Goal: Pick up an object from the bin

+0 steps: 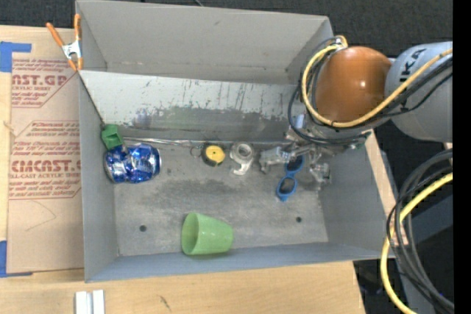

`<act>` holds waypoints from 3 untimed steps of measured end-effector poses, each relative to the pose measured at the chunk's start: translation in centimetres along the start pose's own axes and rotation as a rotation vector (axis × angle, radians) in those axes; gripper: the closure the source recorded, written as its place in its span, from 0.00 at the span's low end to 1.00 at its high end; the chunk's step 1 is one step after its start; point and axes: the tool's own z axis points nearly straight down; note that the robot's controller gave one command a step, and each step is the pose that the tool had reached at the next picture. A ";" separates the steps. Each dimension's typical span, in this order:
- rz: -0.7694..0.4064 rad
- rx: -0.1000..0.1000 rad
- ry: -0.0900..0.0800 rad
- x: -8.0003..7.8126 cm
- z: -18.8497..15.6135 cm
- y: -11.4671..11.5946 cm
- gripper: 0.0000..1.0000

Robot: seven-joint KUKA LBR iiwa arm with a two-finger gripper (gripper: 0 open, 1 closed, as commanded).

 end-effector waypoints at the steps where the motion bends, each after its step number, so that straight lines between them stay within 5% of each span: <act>1: -0.077 0.000 -0.007 2.8 -0.1 0.5 0.00; 2: -0.077 0.000 -0.002 3.0 -0.1 0.5 1.00; 3: -0.076 0.003 0.001 2.7 -8.5 0.3 1.00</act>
Offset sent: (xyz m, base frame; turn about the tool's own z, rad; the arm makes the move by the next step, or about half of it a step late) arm -0.0185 -0.0278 -0.0006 -0.0789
